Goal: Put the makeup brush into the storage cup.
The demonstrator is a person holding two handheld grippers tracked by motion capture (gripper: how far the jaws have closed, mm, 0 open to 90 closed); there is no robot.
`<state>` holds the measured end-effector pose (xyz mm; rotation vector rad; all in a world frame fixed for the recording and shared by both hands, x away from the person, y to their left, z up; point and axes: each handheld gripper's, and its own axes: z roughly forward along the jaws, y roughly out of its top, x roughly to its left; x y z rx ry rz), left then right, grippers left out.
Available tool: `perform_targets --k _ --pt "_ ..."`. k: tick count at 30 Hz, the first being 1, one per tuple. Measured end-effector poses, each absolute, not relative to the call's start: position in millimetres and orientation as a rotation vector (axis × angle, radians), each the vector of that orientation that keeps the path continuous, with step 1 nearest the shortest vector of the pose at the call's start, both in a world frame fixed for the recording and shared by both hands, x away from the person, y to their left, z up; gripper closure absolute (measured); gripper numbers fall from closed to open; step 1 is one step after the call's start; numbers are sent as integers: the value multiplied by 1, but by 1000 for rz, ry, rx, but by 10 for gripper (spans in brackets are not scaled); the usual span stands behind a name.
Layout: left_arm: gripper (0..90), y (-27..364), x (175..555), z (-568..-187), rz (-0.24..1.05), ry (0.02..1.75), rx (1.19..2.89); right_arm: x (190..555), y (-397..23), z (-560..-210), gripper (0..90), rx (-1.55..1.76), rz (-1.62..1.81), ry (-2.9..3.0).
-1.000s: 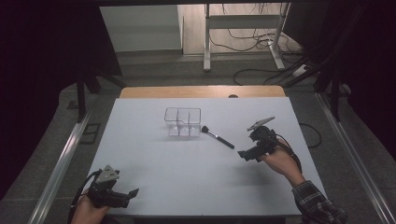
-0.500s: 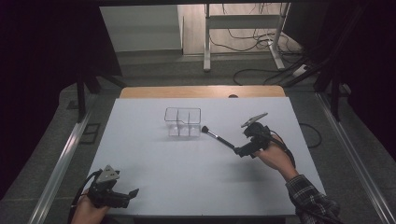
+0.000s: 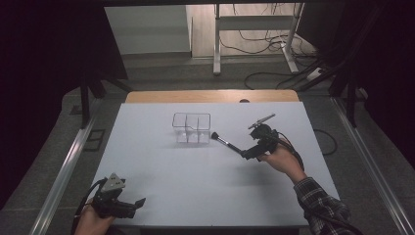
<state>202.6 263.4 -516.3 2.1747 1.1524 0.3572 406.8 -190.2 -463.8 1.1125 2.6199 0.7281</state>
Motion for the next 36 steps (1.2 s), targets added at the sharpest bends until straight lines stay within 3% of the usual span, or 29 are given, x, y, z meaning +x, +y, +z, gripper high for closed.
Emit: perform_targets --k 36 --pt "0 263 203 -517 354 1143 2181 435 -151 -470 0 1007 707 2697"
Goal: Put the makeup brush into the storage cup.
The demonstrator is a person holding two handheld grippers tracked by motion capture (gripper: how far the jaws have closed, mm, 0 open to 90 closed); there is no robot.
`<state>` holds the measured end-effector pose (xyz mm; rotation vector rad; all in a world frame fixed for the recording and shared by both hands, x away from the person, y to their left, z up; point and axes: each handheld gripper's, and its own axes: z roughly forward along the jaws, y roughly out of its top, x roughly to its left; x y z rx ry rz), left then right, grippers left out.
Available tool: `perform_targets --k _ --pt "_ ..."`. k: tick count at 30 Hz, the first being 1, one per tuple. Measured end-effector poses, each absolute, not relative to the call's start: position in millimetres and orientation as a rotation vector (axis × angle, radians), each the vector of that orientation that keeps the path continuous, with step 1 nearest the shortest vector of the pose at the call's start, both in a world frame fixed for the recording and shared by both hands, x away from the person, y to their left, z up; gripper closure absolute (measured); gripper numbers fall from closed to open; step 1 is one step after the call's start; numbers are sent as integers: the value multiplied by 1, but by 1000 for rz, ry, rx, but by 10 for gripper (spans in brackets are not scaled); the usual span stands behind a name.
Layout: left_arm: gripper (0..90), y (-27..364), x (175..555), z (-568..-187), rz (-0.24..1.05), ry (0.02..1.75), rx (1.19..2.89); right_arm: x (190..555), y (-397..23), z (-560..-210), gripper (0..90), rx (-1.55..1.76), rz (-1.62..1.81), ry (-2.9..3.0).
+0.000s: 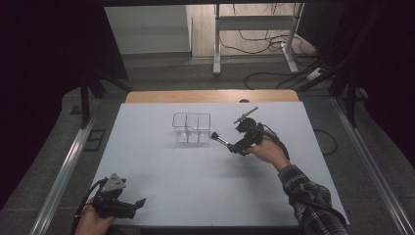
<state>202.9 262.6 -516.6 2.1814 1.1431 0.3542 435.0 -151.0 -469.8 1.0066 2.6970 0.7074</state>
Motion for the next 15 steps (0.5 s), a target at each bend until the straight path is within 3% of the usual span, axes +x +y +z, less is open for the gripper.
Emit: perform_targets --k 15 --pt "1 262 203 -516 356 1138 2186 440 -136 -472 0 973 675 2720"
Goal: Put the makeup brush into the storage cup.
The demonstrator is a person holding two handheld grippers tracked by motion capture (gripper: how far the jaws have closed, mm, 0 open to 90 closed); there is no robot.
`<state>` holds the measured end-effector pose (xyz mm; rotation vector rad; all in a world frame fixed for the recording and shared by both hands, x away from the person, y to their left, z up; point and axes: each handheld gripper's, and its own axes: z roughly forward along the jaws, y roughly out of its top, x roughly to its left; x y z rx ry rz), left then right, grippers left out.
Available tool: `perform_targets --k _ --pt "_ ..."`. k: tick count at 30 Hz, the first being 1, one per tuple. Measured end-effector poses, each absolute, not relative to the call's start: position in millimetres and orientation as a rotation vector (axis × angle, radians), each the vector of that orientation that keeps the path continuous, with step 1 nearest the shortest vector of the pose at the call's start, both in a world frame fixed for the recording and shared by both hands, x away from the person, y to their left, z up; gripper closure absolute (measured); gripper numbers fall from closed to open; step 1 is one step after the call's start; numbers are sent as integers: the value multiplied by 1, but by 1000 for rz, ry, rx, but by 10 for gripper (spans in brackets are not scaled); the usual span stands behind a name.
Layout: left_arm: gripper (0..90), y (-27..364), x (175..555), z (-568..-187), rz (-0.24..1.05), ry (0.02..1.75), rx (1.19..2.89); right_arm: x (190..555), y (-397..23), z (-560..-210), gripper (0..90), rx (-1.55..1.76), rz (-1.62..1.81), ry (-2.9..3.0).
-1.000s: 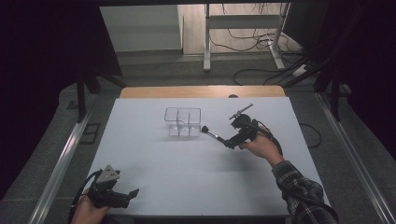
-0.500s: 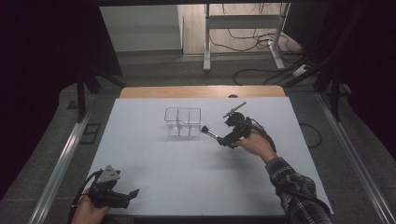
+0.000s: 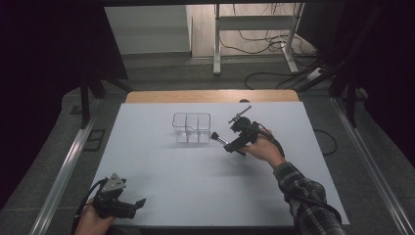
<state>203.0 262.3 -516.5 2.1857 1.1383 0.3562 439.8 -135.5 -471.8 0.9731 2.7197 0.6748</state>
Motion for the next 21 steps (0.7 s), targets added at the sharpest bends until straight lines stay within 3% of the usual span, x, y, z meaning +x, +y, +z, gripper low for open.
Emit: perform_targets --k 21 --pt "1 261 203 -517 361 1133 2192 449 -121 -484 12 942 626 2773"
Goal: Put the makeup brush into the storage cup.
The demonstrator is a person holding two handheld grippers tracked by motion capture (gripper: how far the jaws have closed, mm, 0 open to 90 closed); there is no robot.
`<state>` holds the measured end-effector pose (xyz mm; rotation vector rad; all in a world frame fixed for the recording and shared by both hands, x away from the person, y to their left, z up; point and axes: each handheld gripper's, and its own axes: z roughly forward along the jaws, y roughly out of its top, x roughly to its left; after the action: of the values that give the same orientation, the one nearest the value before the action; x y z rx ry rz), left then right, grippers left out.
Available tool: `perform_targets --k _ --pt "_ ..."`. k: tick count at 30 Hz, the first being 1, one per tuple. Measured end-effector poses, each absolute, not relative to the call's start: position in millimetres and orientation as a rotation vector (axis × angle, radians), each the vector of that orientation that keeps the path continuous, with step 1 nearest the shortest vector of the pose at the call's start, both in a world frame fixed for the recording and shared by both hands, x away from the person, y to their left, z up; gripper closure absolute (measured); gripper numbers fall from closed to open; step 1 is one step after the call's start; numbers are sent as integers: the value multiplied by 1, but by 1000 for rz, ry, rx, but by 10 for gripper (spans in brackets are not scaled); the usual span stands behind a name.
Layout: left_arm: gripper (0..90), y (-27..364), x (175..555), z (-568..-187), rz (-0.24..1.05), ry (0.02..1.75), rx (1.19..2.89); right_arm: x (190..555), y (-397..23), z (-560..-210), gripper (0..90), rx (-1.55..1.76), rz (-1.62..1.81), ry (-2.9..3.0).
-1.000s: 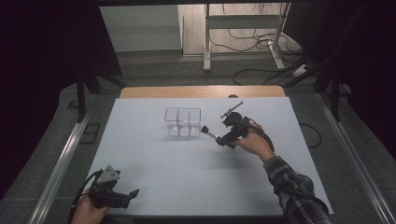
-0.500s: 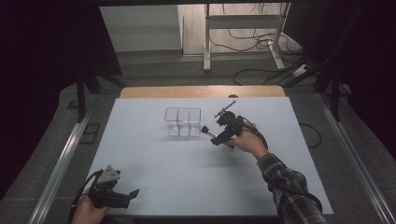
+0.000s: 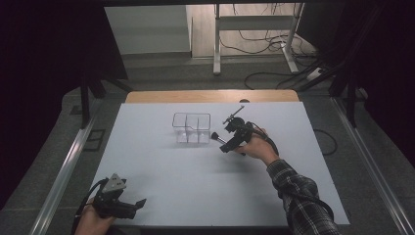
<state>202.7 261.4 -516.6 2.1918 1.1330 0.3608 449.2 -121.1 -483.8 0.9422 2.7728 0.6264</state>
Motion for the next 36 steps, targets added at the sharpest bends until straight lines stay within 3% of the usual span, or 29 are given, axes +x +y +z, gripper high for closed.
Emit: perform_targets --k 9,16,21,22,23,28,29,30,36 --pt "1 261 203 -517 360 1132 2194 450 -121 -494 66 946 577 2789" --pt "1 261 203 -517 361 1132 2193 451 -118 -498 184 926 535 2800" --pt "1 261 202 -517 361 1131 2194 451 -114 -500 333 886 493 2825" --pt "1 261 202 -517 361 1131 2194 450 -112 -501 425 868 459 2853" --pt "1 261 202 -517 362 1130 2195 450 -112 -502 436 865 447 2852" --pt "2 261 202 -517 362 1129 2197 450 -111 -498 657 892 413 2867" --pt "2 261 202 -517 362 1128 2198 450 -111 -498 657 892 413 2867" --pt "2 261 202 -517 362 1128 2198 452 -111 -497 770 929 390 2874" --pt "2 261 202 -517 362 1128 2197 455 -113 -497 798 984 389 2878"
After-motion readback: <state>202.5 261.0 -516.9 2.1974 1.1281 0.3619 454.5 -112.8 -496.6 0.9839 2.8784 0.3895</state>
